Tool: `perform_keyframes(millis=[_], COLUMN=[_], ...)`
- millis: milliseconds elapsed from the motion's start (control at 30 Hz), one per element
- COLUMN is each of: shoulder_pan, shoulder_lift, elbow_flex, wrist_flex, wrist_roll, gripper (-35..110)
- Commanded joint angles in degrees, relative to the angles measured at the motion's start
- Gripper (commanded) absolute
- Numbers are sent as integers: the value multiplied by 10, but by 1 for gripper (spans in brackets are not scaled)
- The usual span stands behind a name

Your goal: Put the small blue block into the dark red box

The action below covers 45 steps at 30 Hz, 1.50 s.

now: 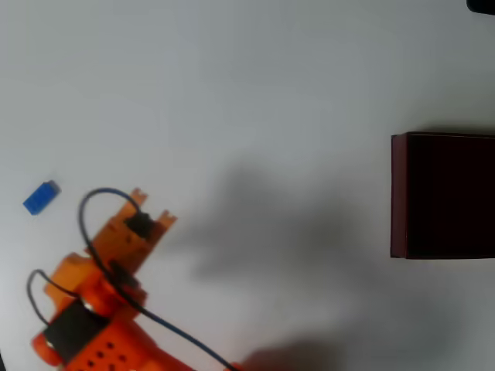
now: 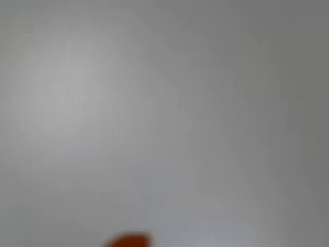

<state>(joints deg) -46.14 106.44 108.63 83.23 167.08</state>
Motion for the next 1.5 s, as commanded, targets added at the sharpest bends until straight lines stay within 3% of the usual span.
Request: perform_keyframes(millis=[0,467,600,1000,1467], shoulder_pan=[-24,-17,-15,-29,-15], shoulder_lift=[-63,-331,-430,-520,-600], elbow_flex=[-105,-446,-619,-773,-872], wrist_flex=[14,91,185,186,187], wrist_roll=[17,-34,-30,42,40], gripper=[23,23,24,25,24])
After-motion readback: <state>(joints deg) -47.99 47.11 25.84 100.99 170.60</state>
